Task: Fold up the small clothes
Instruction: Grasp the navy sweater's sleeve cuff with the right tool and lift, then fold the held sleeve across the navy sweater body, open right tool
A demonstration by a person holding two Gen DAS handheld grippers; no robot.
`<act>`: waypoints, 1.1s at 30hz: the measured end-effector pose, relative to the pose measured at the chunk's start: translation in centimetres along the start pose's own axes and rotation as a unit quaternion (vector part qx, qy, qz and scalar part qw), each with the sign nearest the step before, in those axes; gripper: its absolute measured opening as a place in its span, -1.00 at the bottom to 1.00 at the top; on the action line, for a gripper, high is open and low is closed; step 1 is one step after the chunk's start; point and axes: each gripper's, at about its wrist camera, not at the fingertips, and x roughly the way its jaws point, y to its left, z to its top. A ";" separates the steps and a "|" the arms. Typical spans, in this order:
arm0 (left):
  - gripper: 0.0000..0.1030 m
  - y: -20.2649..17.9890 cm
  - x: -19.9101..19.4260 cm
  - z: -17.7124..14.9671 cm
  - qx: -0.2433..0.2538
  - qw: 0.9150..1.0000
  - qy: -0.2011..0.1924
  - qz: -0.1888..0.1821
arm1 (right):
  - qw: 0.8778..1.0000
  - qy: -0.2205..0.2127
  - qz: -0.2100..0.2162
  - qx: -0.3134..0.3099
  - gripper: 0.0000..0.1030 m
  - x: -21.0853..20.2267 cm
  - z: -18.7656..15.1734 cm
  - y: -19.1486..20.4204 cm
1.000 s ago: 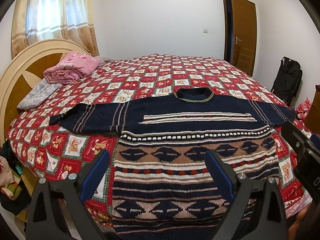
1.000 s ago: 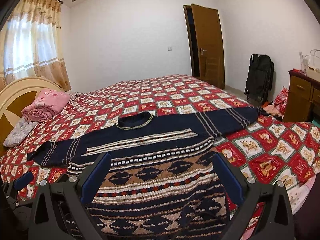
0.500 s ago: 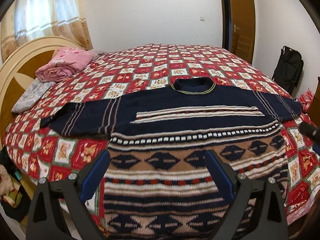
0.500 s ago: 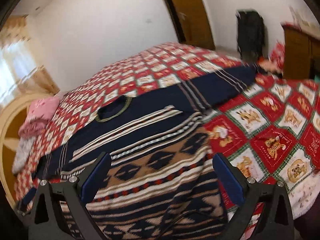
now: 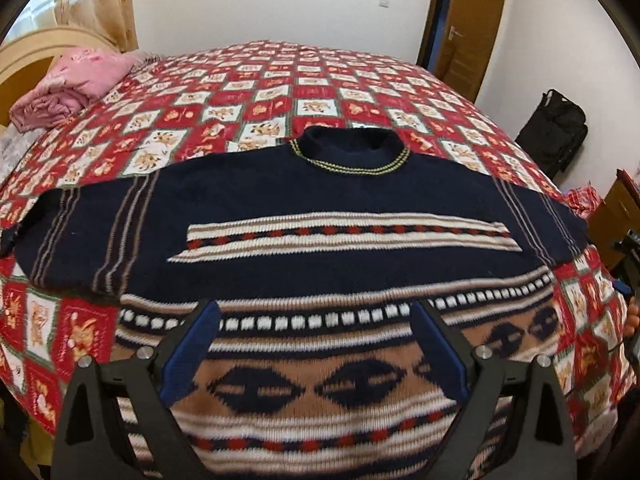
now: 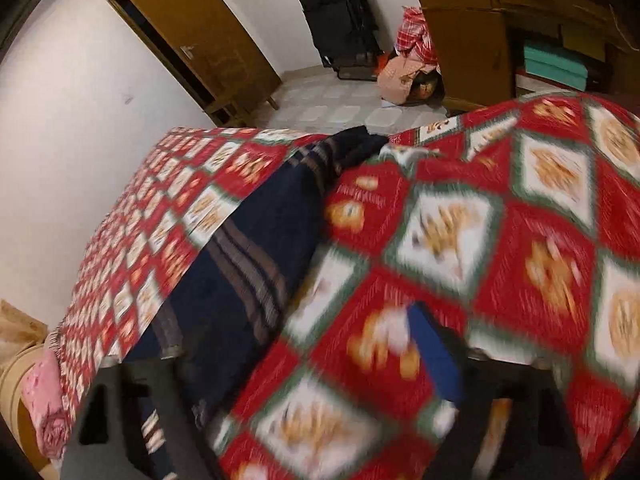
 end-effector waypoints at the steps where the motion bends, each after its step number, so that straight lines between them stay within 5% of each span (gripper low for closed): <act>1: 0.90 0.0 0.3 0.2 -0.002 1.000 0.001 0.003 | 1.000 0.005 0.003 0.004 0.26 0.9 0.8 -0.1; 9: 0.90 -1.1 1.9 0.9 0.017 0.999 0.012 0.032 | 0.998 0.035 0.012 0.049 0.26 8.7 5.0 0.4; 14: 0.90 -1.2 2.5 1.7 0.007 0.999 0.011 0.035 | 0.999 0.020 -0.031 -0.010 0.26 10.2 6.1 2.7; 15: 0.90 -1.2 2.5 1.7 0.006 0.999 0.011 0.035 | 0.999 0.019 -0.041 -0.025 0.19 10.7 6.2 3.4; 18: 0.90 -1.0 2.5 1.7 0.009 0.999 0.013 0.044 | 0.995 0.018 -0.076 -0.067 -0.64 11.6 6.2 4.5; 19: 0.90 -0.8 2.5 1.7 0.008 0.999 0.012 0.046 | 0.995 0.017 -0.072 -0.073 -0.77 11.6 6.2 4.5; 24: 0.90 1.2 1.4 1.7 -0.011 0.998 0.001 0.055 | 0.989 -0.019 -0.082 -0.120 -0.79 8.9 5.4 6.5; 30: 0.90 4.7 -0.5 1.6 -0.038 0.997 -0.027 0.069 | 0.957 -0.108 -0.012 -0.268 -0.79 -1.5 -0.2 17.2; 33: 0.90 7.0 -1.4 1.3 -0.065 0.995 -0.036 0.073 | 0.921 -0.133 0.054 -0.362 -0.79 -6.9 -6.8 24.8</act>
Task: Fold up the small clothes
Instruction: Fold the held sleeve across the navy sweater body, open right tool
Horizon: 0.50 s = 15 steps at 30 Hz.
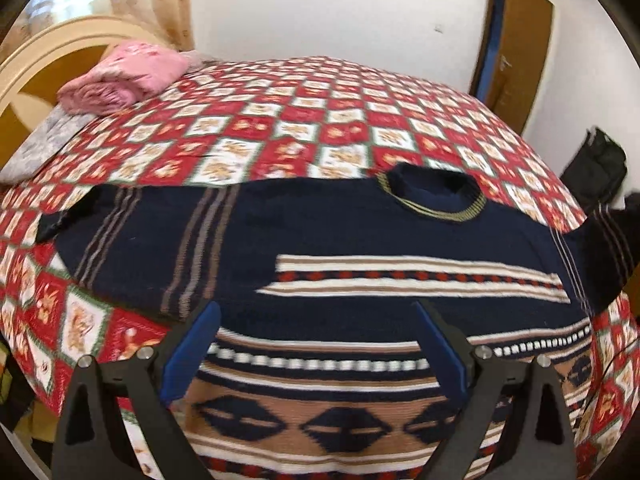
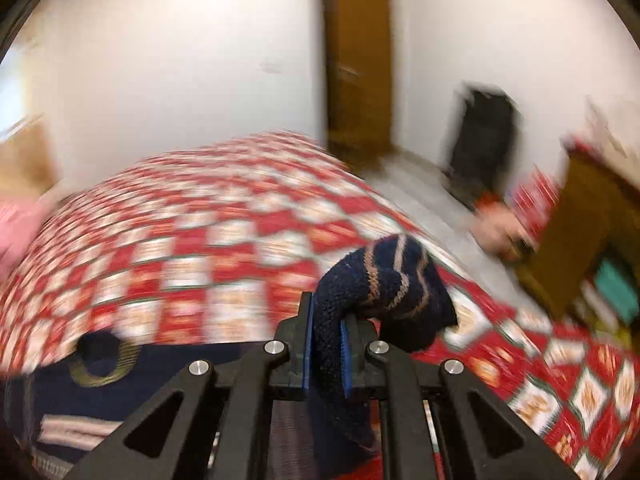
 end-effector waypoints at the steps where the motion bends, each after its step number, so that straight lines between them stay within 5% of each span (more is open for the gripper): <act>1: 0.90 0.8 -0.2 -0.1 -0.010 1.000 -0.003 0.001 | 1.000 -0.007 0.017 -0.025 -0.79 -0.8 -0.1 2.9; 8: 0.90 6.7 -2.3 -0.6 -0.048 0.998 -0.023 0.030 | 0.970 0.019 0.180 -0.161 -0.79 -3.0 -7.4 25.5; 12: 0.90 10.2 -2.9 -1.2 -0.064 0.995 -0.030 0.065 | 0.946 0.096 0.249 -0.183 -0.75 -0.7 -14.2 33.8; 15: 0.90 12.1 -3.2 -1.7 -0.070 0.994 -0.032 0.077 | 0.932 0.149 0.267 -0.191 -0.58 0.3 -17.9 36.2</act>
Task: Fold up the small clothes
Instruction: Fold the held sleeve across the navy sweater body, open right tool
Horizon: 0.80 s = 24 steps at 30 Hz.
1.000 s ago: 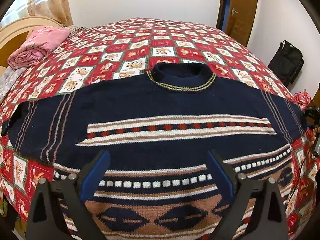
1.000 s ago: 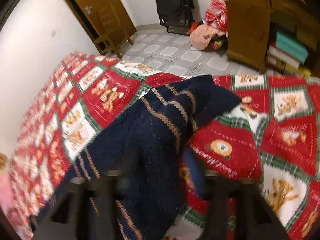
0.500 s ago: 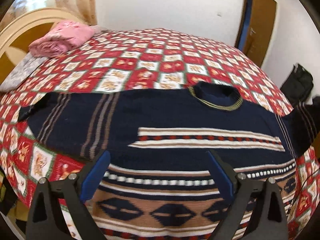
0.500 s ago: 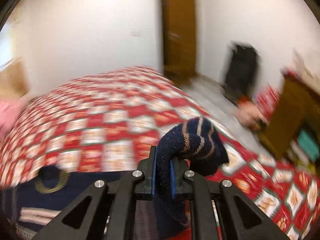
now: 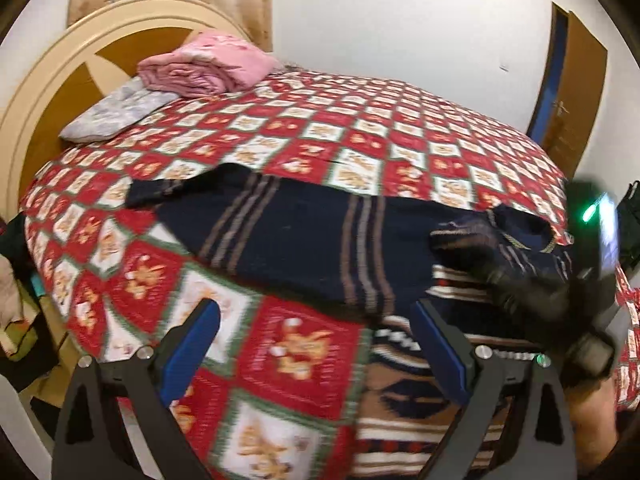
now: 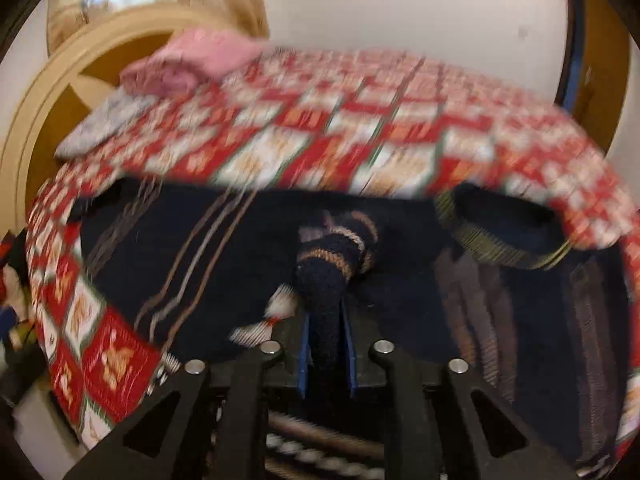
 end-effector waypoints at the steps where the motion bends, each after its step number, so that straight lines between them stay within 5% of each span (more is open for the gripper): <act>1: 0.90 0.5 0.0 -0.1 -0.001 1.000 -0.002 0.005 | 1.000 0.012 0.023 0.012 -0.40 0.5 -0.6 -0.2; 4: 0.90 1.3 0.6 -0.3 -0.006 1.000 0.001 0.010 | 0.992 0.015 0.114 0.056 -0.14 -0.5 -2.1 -1.6; 8: 0.90 0.8 1.5 -0.4 -0.004 1.000 0.011 -0.004 | 0.975 0.009 0.194 0.112 -0.08 -3.6 -3.2 -4.7; 13: 0.90 -1.0 1.4 -0.7 0.019 0.999 0.019 -0.025 | 0.987 0.000 0.082 0.139 -0.08 -6.3 -3.7 -9.9; 19: 0.90 -2.2 0.6 -1.0 0.055 0.998 0.003 -0.018 | 0.958 -0.069 0.041 0.276 -0.08 -12.5 -7.1 -21.3; 24: 0.90 -3.8 1.0 -0.7 0.045 0.998 0.018 -0.038 | 0.969 -0.046 -0.087 0.225 -0.08 -13.2 -5.1 -25.5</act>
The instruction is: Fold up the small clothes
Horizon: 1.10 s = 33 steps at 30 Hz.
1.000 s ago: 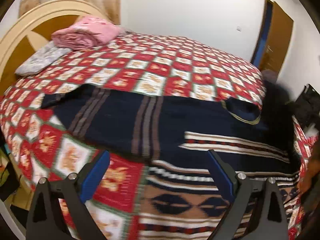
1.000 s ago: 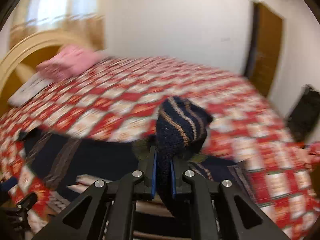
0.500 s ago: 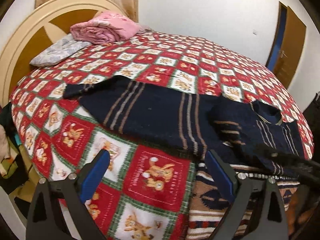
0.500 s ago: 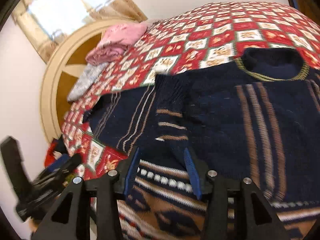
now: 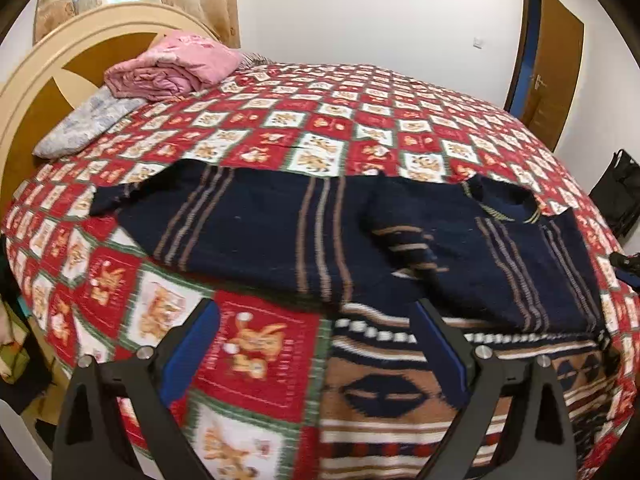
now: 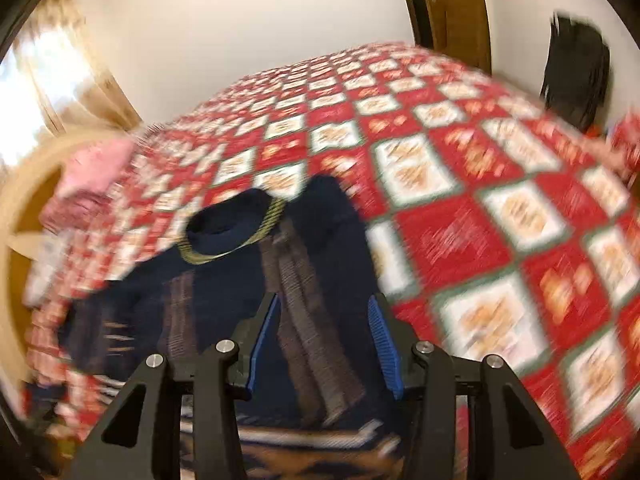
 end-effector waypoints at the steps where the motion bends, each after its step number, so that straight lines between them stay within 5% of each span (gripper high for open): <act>1: 0.90 -0.4 -0.1 0.0 0.001 1.000 0.001 -0.004 | 1.000 0.001 -0.013 -0.019 -0.08 0.7 0.8 0.0; 9: 0.90 -1.8 -0.9 0.0 0.037 0.999 -0.003 0.031 | 0.989 0.050 -0.097 -0.101 -0.12 9.2 3.4 2.4; 10: 0.90 -1.7 -0.8 0.1 0.035 0.999 -0.002 0.037 | 0.988 0.057 -0.099 -0.101 -0.62 10.1 3.2 2.4; 11: 0.90 -1.5 -0.6 0.3 0.032 0.999 0.000 0.042 | 0.987 0.071 -0.090 -0.110 -0.75 10.9 2.9 2.4; 14: 0.90 -1.4 -0.1 0.6 0.033 0.998 0.003 0.054 | 0.982 0.045 -0.106 -0.148 -0.77 10.4 2.3 2.3; 18: 0.90 -1.7 1.1 1.1 0.033 0.998 0.011 0.055 | 0.990 0.015 -0.130 -0.050 -0.78 9.5 3.9 -3.1; 23: 0.90 -3.0 1.7 1.2 0.038 0.998 0.017 0.044 | 0.997 0.024 -0.079 -0.004 -0.75 10.8 3.8 -6.2; 26: 0.90 -3.6 1.7 0.9 0.050 0.998 0.019 0.038 | 0.997 0.033 -0.067 0.023 -0.45 10.1 4.1 -7.2; 30: 0.90 -3.4 1.5 0.7 0.051 0.998 0.014 0.038 | 0.989 -0.051 -0.104 0.094 -0.43 4.4 4.0 -7.6; 33: 0.90 -2.9 1.6 0.7 0.044 0.998 0.014 0.035 | 0.997 -0.063 0.007 0.036 -0.43 1.5 3.5 -2.4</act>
